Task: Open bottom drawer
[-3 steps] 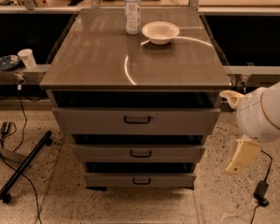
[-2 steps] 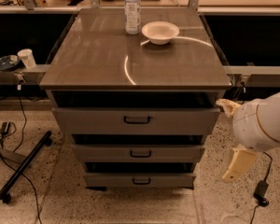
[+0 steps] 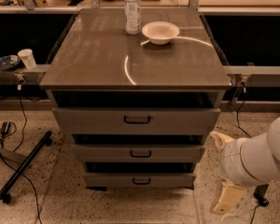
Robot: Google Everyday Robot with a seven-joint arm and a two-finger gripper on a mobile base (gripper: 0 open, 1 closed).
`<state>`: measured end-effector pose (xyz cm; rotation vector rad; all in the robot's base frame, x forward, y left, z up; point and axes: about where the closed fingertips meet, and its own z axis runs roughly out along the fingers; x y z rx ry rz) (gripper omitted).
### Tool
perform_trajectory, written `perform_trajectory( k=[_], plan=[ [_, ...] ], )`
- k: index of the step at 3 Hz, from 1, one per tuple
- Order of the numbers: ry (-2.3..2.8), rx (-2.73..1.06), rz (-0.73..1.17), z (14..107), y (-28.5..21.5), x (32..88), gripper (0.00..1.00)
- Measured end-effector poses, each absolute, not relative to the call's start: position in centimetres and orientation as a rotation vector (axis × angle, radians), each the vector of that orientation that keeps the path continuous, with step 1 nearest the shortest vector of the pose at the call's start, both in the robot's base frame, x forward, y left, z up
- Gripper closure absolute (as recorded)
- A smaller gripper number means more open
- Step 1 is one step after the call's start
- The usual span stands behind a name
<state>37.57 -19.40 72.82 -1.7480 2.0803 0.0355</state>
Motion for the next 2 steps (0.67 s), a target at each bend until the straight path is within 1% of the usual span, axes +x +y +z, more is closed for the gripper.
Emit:
perform_trajectory(
  k=[1, 2],
  plan=[
    [2.072, -1.757, 0.029, 71.9, -19.2, 37.2, 0.00],
    [2.017, -1.762, -0.015, 70.8, -17.6, 34.3, 0.00]
  ],
)
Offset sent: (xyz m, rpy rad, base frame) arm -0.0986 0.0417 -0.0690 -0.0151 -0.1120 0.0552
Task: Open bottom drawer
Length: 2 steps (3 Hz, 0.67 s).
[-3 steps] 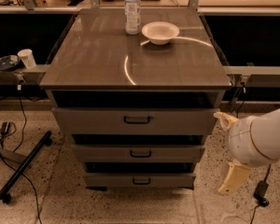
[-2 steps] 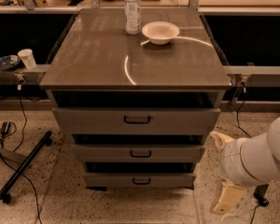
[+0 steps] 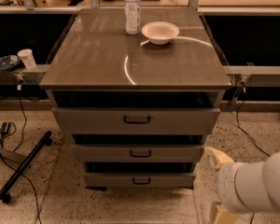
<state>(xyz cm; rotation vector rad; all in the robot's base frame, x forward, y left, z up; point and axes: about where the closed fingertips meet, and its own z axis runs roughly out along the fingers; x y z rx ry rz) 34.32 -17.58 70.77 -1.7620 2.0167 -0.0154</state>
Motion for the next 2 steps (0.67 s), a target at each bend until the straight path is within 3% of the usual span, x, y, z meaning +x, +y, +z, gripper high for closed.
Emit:
perform_trajectory(
  k=[1, 2],
  plan=[
    [1.981, -1.764, -0.026, 67.01, -16.06, 29.40, 0.00],
    [1.973, -1.762, -0.020, 66.77, -15.79, 29.78, 0.00]
  ],
)
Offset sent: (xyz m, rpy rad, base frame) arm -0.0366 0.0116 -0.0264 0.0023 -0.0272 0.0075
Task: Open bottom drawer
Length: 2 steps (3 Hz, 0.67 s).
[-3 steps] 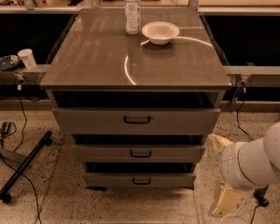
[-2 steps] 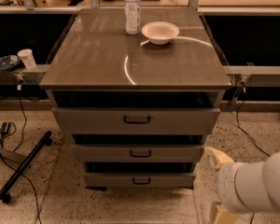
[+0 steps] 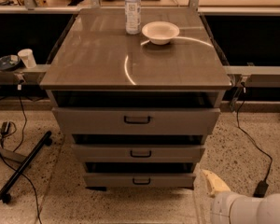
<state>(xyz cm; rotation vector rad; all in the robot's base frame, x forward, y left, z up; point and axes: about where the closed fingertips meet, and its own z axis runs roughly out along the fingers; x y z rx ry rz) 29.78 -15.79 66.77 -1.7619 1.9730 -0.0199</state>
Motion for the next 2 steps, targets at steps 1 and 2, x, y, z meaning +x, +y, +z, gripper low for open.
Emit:
perform_trajectory(
  k=[1, 2],
  plan=[
    [1.964, -1.754, -0.015, 66.3, -15.4, 30.5, 0.00],
    [1.955, -1.750, 0.004, 65.1, -14.6, 31.8, 0.00]
  ],
)
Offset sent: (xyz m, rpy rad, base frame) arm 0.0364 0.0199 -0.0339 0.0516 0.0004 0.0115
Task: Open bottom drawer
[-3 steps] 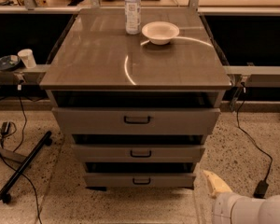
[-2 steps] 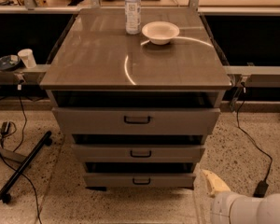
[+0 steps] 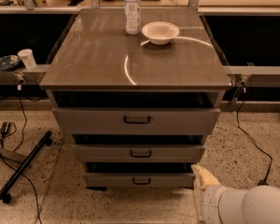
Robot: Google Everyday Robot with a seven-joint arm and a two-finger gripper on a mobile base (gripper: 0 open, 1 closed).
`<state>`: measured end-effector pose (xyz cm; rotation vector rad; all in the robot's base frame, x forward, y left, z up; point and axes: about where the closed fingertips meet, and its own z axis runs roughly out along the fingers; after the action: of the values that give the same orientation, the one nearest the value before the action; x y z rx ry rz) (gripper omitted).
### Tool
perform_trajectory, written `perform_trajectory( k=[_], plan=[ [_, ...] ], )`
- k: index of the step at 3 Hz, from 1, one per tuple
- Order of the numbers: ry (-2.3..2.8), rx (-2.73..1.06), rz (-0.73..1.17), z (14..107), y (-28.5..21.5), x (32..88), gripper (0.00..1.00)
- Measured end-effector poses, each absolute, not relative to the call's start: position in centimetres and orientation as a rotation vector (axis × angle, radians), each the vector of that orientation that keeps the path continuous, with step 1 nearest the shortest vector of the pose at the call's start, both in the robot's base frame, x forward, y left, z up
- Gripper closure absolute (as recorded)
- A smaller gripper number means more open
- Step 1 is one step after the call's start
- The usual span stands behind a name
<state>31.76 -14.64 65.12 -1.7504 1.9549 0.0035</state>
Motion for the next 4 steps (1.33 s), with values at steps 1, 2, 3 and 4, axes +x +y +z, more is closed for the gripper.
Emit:
perform_trajectory(
  k=[1, 2, 3, 4],
  plan=[
    [1.936, -1.752, 0.029, 63.2, -13.6, 33.7, 0.00],
    [1.928, -1.758, 0.044, 61.8, -13.0, 34.8, 0.00],
    [1.961, -1.766, 0.095, 58.3, -12.4, 35.8, 0.00],
    [1.989, -1.779, 0.141, 55.8, -11.9, 36.4, 0.00]
  ],
)
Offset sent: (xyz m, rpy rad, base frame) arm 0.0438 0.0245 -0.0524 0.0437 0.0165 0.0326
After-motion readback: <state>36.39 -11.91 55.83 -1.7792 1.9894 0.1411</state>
